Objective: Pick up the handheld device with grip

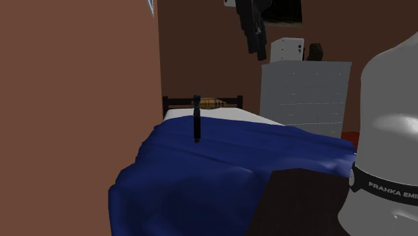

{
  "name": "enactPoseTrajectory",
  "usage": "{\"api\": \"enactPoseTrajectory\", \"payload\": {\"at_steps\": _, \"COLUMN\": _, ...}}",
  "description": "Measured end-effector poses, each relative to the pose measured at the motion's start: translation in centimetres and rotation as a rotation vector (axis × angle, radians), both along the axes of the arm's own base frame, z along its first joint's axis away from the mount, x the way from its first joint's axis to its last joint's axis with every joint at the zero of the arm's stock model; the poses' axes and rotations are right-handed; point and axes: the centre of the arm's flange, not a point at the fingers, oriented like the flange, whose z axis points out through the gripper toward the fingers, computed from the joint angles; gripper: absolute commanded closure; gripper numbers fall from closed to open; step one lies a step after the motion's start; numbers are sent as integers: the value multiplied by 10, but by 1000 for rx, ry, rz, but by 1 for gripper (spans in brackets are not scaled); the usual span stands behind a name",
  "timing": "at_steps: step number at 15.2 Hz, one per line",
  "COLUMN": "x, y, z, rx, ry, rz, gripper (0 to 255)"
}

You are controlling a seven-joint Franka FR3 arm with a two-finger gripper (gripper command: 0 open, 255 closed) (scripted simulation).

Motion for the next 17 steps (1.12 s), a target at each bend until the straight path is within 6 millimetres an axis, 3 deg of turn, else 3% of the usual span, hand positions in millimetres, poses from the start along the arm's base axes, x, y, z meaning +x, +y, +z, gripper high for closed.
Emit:
{"api": "enactPoseTrajectory", "payload": {"at_steps": 3, "x": 14, "y": -7, "z": -4, "rx": -1, "ry": -3, "rz": -2, "gripper": 0}}
{"api": "enactPoseTrajectory", "payload": {"at_steps": 17, "x": 147, "y": -113, "z": -44, "rx": -19, "ry": -40, "rz": -20, "gripper": 0}}
